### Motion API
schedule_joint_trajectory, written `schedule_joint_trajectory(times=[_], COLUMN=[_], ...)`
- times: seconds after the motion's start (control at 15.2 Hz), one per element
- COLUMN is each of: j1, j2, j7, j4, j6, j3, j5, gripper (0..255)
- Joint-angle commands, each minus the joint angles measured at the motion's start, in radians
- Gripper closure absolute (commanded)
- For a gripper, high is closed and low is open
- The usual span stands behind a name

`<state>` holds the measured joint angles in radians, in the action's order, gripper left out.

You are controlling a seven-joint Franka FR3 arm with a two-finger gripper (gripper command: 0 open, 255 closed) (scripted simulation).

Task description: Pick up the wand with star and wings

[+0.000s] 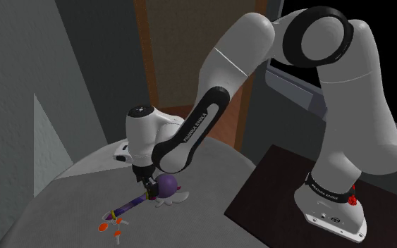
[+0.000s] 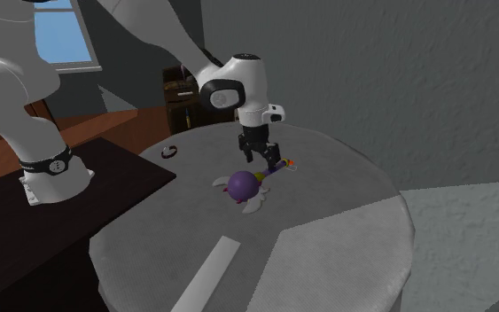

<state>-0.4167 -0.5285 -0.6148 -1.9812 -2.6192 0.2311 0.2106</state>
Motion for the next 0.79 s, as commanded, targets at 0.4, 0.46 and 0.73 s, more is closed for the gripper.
schedule_joint_trajectory(times=[0.4, 0.46, 0.73], j1=[-0.019, -0.019, -0.019], j2=[-0.074, -0.073, -0.072], j7=[0.015, 0.015, 0.015], j4=[0.015, 0.013, 0.013], j6=[-0.060, -0.060, -0.060], j3=[-0.023, -0.022, -0.022], j5=[0.026, 0.026, 0.026], gripper=[0, 255, 255])
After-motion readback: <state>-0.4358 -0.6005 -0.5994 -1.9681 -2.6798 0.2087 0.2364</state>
